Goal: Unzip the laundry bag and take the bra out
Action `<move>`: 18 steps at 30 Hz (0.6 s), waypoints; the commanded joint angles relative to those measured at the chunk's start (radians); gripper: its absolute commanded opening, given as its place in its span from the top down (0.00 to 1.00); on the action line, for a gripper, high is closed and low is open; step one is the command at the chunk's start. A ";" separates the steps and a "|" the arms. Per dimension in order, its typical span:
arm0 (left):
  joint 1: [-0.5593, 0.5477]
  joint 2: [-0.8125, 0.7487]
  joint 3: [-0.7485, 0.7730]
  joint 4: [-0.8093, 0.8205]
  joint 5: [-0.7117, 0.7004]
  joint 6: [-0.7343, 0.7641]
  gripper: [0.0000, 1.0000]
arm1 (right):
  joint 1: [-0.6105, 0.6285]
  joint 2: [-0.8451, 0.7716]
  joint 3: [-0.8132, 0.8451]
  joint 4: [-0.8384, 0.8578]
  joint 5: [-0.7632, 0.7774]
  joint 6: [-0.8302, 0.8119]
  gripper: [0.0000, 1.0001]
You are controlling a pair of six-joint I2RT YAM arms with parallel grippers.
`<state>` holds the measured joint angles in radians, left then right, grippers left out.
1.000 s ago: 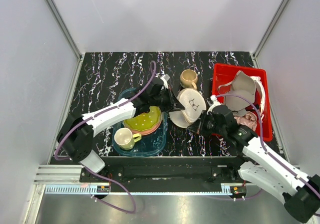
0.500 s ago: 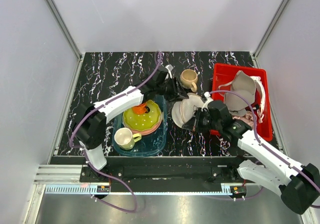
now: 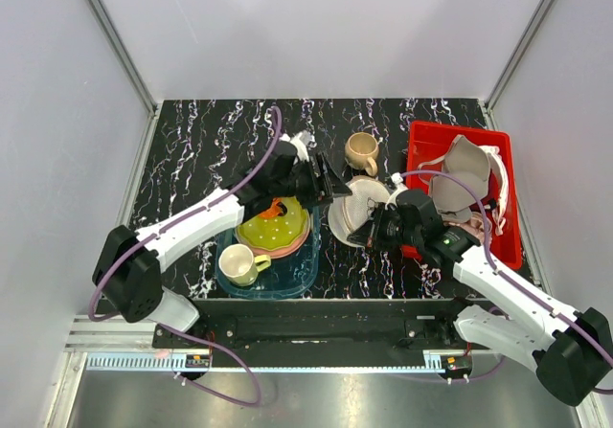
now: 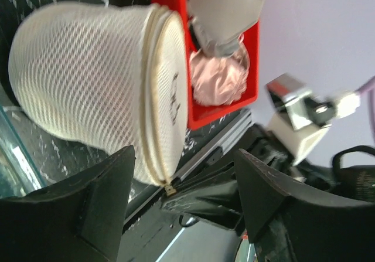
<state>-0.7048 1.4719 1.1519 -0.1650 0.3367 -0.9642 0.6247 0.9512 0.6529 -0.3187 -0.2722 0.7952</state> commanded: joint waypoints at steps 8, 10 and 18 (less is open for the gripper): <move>-0.096 0.070 -0.110 0.237 0.028 -0.128 0.45 | 0.006 -0.015 0.053 0.026 0.022 0.006 1.00; -0.094 0.077 -0.106 0.242 0.027 -0.133 0.66 | 0.006 -0.029 0.054 0.007 0.028 0.001 1.00; -0.064 0.028 0.005 0.075 -0.024 -0.030 1.00 | 0.004 -0.081 0.122 -0.153 0.074 -0.082 1.00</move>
<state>-0.7952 1.5566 1.0664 -0.0616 0.3428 -1.0603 0.6247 0.9089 0.7006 -0.3992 -0.2306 0.7685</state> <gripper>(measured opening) 0.016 0.017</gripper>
